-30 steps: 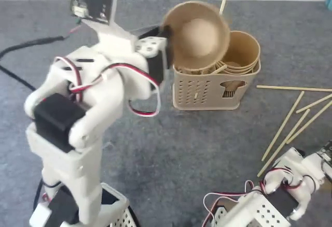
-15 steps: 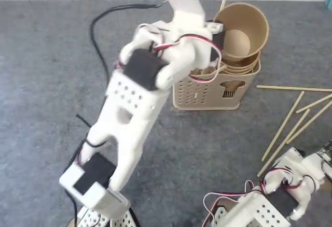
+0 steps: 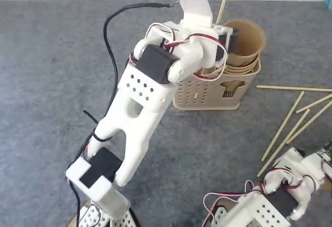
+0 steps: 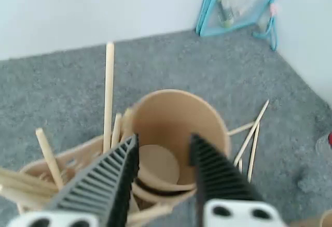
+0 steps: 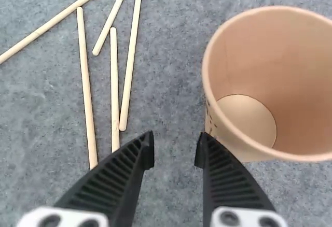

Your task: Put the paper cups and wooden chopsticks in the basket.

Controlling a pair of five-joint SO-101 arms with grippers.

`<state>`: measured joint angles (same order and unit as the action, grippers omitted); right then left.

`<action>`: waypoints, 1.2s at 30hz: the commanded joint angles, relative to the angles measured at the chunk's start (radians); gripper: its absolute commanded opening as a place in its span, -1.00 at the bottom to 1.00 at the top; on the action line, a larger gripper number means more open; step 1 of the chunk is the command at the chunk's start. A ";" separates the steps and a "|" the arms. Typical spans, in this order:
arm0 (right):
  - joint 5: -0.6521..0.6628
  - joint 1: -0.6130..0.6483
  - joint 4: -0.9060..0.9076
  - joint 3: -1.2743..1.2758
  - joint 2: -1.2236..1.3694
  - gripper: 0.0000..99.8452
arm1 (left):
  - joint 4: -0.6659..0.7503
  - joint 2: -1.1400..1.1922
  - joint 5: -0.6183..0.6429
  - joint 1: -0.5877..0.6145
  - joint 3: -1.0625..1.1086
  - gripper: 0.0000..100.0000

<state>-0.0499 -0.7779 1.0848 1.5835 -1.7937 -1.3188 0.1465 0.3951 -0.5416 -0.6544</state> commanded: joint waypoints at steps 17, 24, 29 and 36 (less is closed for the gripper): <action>0.008 0.222 0.019 -0.230 -0.018 -0.72 | -0.416 -0.606 -0.212 0.448 0.263 -0.67; -0.026 0.226 -0.004 -0.345 0.016 -0.72 | -0.161 -1.048 -0.288 0.509 0.926 -0.67; -0.026 0.220 -0.076 -0.456 0.245 -0.72 | 0.078 -1.352 -0.293 0.526 1.392 -0.67; -0.054 0.143 -0.166 -0.735 0.713 -0.72 | 0.301 -1.435 -0.315 0.526 1.784 -0.67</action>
<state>-0.0698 -0.5999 0.9682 0.9973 -1.2827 -1.1515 -1.2727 0.0913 -0.0215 0.9705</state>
